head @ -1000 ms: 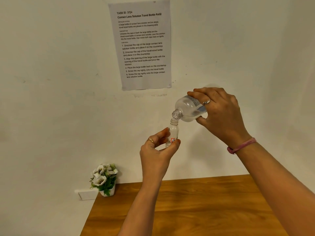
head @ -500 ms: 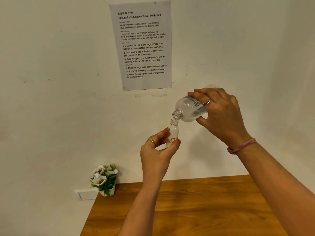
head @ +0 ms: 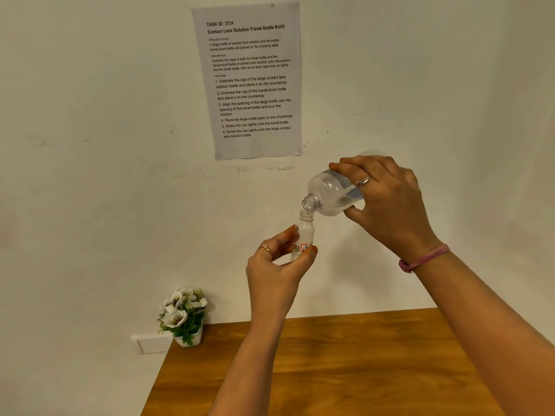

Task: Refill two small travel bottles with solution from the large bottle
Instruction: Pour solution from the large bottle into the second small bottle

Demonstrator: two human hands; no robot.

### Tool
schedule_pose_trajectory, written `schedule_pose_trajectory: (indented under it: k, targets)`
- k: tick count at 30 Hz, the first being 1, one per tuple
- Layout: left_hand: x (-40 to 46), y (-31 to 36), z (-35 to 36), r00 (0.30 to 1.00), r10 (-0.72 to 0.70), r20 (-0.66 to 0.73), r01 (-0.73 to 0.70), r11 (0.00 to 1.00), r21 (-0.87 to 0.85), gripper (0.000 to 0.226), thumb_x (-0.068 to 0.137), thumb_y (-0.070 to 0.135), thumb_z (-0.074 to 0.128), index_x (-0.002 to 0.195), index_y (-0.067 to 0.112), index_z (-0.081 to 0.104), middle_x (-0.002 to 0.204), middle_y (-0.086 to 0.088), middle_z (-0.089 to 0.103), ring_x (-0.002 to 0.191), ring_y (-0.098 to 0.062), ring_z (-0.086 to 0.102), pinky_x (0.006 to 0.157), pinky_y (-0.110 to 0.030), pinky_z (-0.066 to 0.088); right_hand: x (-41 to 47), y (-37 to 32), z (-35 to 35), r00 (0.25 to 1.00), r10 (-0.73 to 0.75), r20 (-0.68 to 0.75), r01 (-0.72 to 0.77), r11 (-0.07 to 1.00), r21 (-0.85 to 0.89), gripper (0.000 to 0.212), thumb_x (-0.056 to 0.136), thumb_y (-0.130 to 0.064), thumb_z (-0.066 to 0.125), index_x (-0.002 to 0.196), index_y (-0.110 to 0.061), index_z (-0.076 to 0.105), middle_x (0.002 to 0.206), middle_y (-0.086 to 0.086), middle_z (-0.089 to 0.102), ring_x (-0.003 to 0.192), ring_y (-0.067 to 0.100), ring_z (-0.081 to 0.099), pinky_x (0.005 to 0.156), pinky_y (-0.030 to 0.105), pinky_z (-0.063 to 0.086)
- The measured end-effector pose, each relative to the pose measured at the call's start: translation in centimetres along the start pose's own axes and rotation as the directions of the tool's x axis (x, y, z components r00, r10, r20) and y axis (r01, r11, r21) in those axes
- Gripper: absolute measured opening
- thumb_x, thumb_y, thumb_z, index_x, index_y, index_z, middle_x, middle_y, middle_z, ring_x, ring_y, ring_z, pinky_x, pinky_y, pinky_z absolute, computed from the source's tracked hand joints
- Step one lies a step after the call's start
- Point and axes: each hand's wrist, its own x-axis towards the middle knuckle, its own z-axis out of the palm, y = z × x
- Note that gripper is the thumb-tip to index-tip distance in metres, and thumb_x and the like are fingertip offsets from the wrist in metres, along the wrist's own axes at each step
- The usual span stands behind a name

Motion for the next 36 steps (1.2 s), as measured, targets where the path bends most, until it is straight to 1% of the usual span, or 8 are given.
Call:
schedule_pose_trajectory:
  k: [13, 20, 25, 36]
  targets:
    - [-0.06, 0.06, 0.11, 1.000, -0.002, 0.001, 0.002, 1.000, -0.003, 0.037, 0.069, 0.016, 0.082, 0.100, 0.031, 0.070, 0.095, 0.014, 0.072, 0.086, 0.005, 0.064, 0.061, -0.001, 0.044, -0.12, 0.04, -0.02, 1.000, -0.001, -0.004, 0.001, 1.000, 0.005, 0.063, 0.063, -0.010, 0.083, 0.122, -0.015, 0.060, 0.118, 0.007, 0.064, 0.110, 0.032, 0.057, 0.079, 0.046, 0.046]
    - [-0.02, 0.02, 0.10, 1.000, -0.003, 0.001, 0.003, 1.000, -0.004, 0.036, 0.069, 0.016, 0.082, 0.100, 0.031, 0.069, 0.096, 0.013, 0.072, 0.087, 0.004, 0.064, 0.061, -0.001, 0.044, -0.06, 0.12, 0.02, 1.000, 0.003, -0.005, -0.003, 1.000, -0.001, 0.063, 0.063, -0.010, 0.082, 0.122, -0.017, 0.060, 0.118, 0.006, 0.063, 0.110, 0.031, 0.057, 0.079, 0.045, 0.045]
    - [0.04, -0.08, 0.09, 1.000, -0.012, -0.002, 0.012, 1.000, -0.002, 0.037, 0.069, 0.016, 0.082, 0.103, 0.028, 0.070, 0.097, 0.012, 0.072, 0.088, 0.002, 0.064, 0.062, -0.001, 0.044, -0.07, 0.15, -0.05, 1.000, 0.001, -0.003, -0.001, 1.000, -0.002, 0.063, 0.064, -0.011, 0.082, 0.122, -0.016, 0.059, 0.119, 0.006, 0.063, 0.111, 0.031, 0.056, 0.079, 0.045, 0.045]
    - [-0.04, -0.02, 0.21, 1.000, -0.010, 0.003, 0.010, 1.000, -0.002, 0.037, 0.070, 0.017, 0.082, 0.102, 0.029, 0.070, 0.098, 0.012, 0.072, 0.089, 0.003, 0.064, 0.061, -0.001, 0.044, -0.03, 0.12, -0.13, 1.000, -0.002, 0.008, 0.002, 1.000, -0.001, 0.061, 0.066, -0.010, 0.081, 0.122, -0.016, 0.060, 0.120, 0.006, 0.063, 0.112, 0.032, 0.056, 0.081, 0.046, 0.045]
